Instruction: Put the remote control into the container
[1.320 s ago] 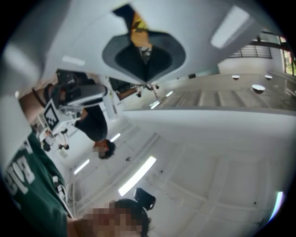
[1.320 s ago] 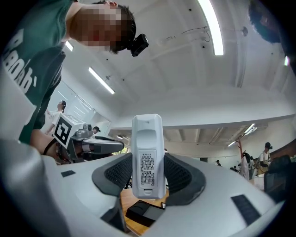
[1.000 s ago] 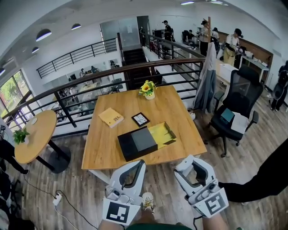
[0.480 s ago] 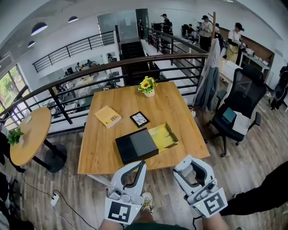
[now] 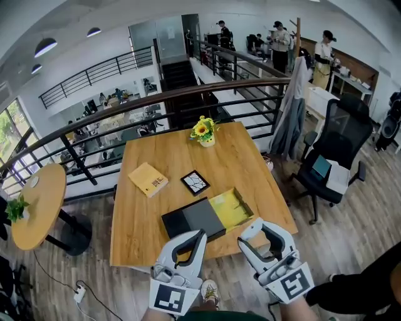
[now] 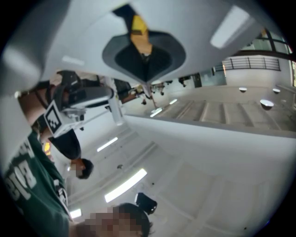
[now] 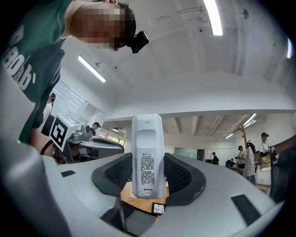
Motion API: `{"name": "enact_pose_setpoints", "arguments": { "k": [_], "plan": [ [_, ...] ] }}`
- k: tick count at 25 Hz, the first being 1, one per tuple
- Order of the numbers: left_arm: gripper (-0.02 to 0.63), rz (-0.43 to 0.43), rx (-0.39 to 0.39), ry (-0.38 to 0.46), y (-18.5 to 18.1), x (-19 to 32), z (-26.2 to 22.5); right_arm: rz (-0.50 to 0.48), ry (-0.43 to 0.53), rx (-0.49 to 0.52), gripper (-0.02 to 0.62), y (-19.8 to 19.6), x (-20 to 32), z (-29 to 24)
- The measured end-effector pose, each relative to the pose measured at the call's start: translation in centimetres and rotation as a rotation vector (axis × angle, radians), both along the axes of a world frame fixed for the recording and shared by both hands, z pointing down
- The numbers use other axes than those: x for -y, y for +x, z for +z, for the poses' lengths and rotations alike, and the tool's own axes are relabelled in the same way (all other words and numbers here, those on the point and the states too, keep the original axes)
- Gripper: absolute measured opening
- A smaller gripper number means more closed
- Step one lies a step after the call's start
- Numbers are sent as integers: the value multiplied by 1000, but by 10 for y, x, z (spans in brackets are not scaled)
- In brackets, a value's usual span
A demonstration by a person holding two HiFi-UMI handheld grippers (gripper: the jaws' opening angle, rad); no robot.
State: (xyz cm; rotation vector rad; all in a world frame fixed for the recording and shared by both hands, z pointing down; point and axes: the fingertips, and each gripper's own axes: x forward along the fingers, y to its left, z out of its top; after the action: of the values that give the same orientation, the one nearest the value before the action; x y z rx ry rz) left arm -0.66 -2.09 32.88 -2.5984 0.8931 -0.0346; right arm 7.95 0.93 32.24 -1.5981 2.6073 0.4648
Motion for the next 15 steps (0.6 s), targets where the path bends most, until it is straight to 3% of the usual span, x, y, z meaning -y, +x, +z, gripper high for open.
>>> {"name": "enact_pose_setpoints", "arguments": {
  "k": [15],
  "plan": [
    [0, 113, 6, -16, 12, 128, -1, 100, -3, 4, 224, 3, 121, -4]
  ]
}}
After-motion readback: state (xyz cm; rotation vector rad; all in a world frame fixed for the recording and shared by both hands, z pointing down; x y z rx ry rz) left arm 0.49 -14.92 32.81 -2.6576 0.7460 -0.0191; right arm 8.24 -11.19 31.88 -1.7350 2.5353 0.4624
